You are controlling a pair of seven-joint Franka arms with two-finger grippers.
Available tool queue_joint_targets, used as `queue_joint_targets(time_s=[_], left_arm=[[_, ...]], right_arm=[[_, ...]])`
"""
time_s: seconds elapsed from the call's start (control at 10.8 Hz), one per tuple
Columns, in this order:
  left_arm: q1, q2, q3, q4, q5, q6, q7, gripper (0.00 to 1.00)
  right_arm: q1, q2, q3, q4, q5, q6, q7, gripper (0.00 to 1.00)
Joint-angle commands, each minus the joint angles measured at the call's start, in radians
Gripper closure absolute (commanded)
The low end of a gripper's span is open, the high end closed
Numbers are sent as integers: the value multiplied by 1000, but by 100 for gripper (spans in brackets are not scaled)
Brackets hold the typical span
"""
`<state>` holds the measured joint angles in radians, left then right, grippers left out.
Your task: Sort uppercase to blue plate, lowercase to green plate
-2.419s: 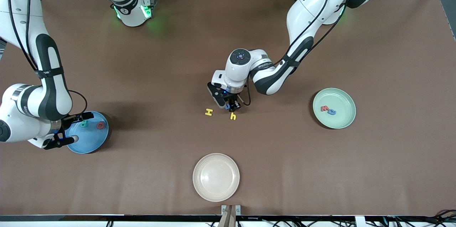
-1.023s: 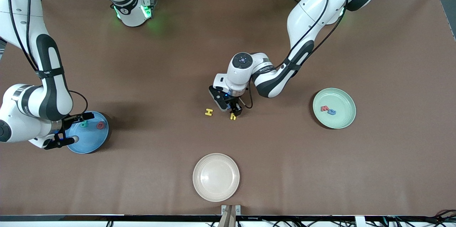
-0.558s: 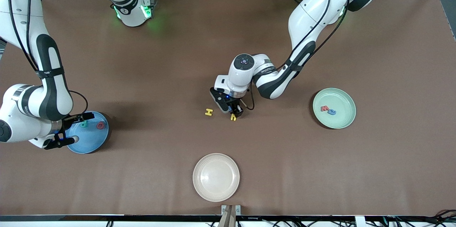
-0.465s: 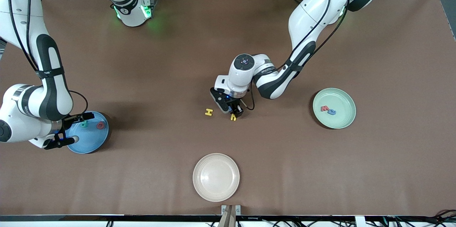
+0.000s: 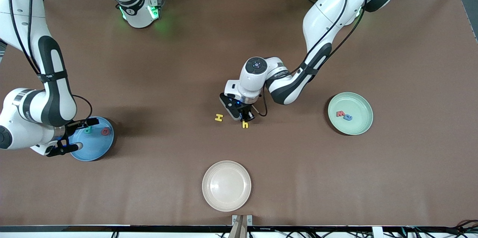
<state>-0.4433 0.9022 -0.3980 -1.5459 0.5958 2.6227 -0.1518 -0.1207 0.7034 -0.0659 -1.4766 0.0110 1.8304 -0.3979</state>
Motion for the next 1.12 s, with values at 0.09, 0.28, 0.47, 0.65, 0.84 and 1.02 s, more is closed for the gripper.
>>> queue_joint_targets(time_s=[0.09, 0.28, 0.47, 0.65, 0.84, 1.02], left_arm=[[-2, 15, 7, 20, -21, 8, 0, 64], [-2, 15, 7, 20, -21, 8, 0, 65], [0, 15, 7, 20, -37, 8, 0, 68], [0, 9, 7, 20, -51, 8, -2, 70], [-2, 0, 7, 20, -85, 0, -2, 74], [-2, -8, 2, 20, -99, -22, -3, 76]], right_arm=[[41, -8, 3, 7, 9, -28, 100, 0], [76, -18, 6, 18, 9, -52, 152, 0], [107, -34, 12, 21, 10, -71, 191, 0], [133, -41, 18, 21, 10, -89, 234, 0], [134, -51, 28, 19, 81, -108, 244, 0], [160, -61, 29, 19, 102, -118, 298, 0]])
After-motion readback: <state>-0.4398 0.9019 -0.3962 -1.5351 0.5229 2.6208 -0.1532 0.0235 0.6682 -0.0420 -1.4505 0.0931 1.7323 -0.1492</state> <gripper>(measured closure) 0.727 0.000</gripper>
